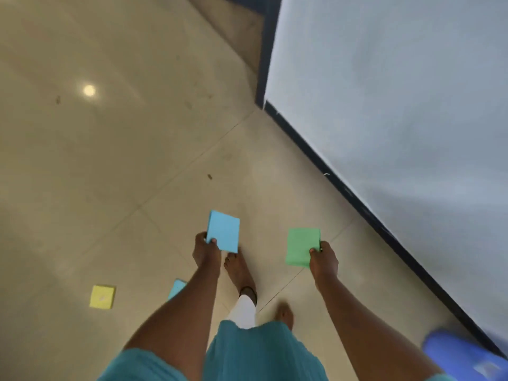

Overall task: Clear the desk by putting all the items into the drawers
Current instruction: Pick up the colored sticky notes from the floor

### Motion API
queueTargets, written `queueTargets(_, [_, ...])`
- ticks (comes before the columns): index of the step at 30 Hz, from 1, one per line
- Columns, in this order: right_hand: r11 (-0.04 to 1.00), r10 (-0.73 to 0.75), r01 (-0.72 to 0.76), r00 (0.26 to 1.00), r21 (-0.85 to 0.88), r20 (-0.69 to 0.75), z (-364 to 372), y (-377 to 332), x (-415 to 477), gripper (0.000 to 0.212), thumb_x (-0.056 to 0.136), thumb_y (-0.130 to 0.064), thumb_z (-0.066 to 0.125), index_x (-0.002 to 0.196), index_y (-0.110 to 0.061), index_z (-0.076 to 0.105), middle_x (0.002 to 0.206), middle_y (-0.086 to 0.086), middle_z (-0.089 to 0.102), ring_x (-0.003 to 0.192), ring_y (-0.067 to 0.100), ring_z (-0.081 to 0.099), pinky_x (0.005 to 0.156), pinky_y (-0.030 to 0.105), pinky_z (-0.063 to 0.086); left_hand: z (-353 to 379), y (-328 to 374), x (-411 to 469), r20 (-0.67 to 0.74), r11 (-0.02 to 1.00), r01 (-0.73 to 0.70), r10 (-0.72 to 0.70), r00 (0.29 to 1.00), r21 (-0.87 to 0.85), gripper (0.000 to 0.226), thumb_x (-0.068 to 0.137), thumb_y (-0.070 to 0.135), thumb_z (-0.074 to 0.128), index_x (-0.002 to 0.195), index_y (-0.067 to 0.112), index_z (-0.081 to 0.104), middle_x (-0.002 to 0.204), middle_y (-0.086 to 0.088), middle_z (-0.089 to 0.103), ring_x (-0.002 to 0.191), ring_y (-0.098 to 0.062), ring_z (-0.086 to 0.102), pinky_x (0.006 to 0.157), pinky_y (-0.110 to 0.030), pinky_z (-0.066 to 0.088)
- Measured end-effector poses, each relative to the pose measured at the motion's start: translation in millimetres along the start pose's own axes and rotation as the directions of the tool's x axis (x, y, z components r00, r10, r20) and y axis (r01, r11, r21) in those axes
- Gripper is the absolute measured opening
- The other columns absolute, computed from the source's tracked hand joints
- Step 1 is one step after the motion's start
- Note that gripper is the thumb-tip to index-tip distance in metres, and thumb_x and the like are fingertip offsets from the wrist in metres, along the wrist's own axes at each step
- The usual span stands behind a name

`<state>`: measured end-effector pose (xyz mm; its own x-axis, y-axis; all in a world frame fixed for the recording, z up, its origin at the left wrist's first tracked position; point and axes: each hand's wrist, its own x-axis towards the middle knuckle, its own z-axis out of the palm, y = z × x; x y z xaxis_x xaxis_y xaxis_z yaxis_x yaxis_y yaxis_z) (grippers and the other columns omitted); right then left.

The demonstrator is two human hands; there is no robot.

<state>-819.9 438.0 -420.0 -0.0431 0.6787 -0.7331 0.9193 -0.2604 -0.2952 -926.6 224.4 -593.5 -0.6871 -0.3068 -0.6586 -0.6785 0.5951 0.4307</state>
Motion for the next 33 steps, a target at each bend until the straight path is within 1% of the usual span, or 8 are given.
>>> queueTargets(3, [0.986,0.075,-0.065,0.995,0.156,-0.059,-34,21,-30,0.018,0.092,-0.004,0.046,0.106,-0.001,0.057,0.104,0.022,0.062,0.082,0.028,0.052,0.069,0.034,0.042,-66,88,-136,0.168,0.999,-0.019,0.026,0.985,-0.048,0.027,0.088,0.006,0.057,0.114,0.008,0.057,0.104,-0.011,0.063,0.096,-0.033,0.063,0.087,-0.045,0.054])
queueTargets(7, [0.905,0.163,-0.118,0.984,0.409,-0.077,-85,58,-73,0.017,0.093,-0.002,0.043,0.104,-0.009,0.054,0.102,0.018,0.059,0.082,0.028,0.054,0.067,0.038,0.052,-56,81,-193,0.347,0.993,-0.116,0.100,0.933,0.024,0.027,0.088,0.005,0.057,0.113,0.012,0.060,0.113,-0.014,0.063,0.102,-0.035,0.062,0.087,-0.050,0.054])
queueTargets(11, [0.787,0.175,-0.095,0.982,0.610,-0.073,-141,105,-120,0.018,0.097,-0.003,0.038,0.104,-0.016,0.048,0.099,0.011,0.054,0.075,0.021,0.054,0.056,0.030,0.047,-36,37,-220,0.424,0.926,-0.313,0.202,0.883,0.211,0.037,0.071,0.046,0.051,0.107,0.042,0.052,0.121,-0.008,0.061,0.112,-0.034,0.058,0.093,-0.050,0.051])
queueTargets(14, [0.700,0.206,-0.074,0.973,0.711,-0.103,-186,152,-167,0.020,0.098,-0.002,0.037,0.112,-0.012,0.047,0.093,0.007,0.052,0.075,0.020,0.053,0.060,0.033,0.049,-63,55,-319,0.456,0.921,-0.367,0.273,0.847,0.131,0.031,0.086,0.018,0.060,0.117,0.021,0.062,0.121,-0.019,0.059,0.110,-0.038,0.058,0.091,-0.049,0.052])
queueTargets(20, [0.551,0.351,-0.022,0.913,0.834,-0.208,-264,241,-261,0.033,0.096,-0.001,0.042,0.127,-0.008,0.047,0.105,0.014,0.052,0.083,0.031,0.054,0.051,0.032,0.050,-127,56,-501,0.675,0.928,-0.372,0.280,0.682,-0.010,0.029,0.093,-0.005,0.049,0.121,-0.001,0.056,0.112,-0.019,0.060,0.094,-0.032,0.057,0.075,-0.032,0.054])
queueTargets(24, [0.417,0.416,0.074,0.871,0.906,-0.263,-322,275,-313,0.021,0.095,-0.002,0.044,0.114,-0.007,0.051,0.108,0.019,0.055,0.086,0.034,0.055,0.049,0.032,0.050,-143,54,-589,0.803,0.835,-0.550,0.334,0.494,-0.009,0.031,0.089,-0.017,0.045,0.120,-0.017,0.052,0.098,-0.026,0.058,0.084,-0.033,0.054,0.036,-0.012,0.046])
queueTargets(28, [0.391,0.474,0.197,0.794,0.899,-0.380,-390,295,-347,0.012,0.096,-0.003,0.044,0.102,-0.012,0.048,0.104,0.016,0.053,0.084,0.031,0.055,0.044,0.028,0.051,-124,65,-671,0.805,0.782,-0.623,0.383,0.453,-0.022,0.017,0.088,-0.006,0.057,0.104,-0.008,0.061,0.098,-0.021,0.065,0.078,-0.030,0.061,0.045,-0.016,0.052])
queueTargets(33, [0.382,0.588,0.298,0.652,0.875,-0.479,-474,325,-367,0.007,0.096,-0.005,0.047,0.101,-0.006,0.052,0.080,0.006,0.055,0.068,0.023,0.056,0.059,0.037,0.058,-78,97,-786,0.873,0.731,-0.669,0.407,0.268,-0.136,0.026,0.093,-0.008,0.049,0.118,-0.006,0.057,0.110,-0.022,0.060,0.085,-0.028,0.057,0.055,-0.024,0.055])
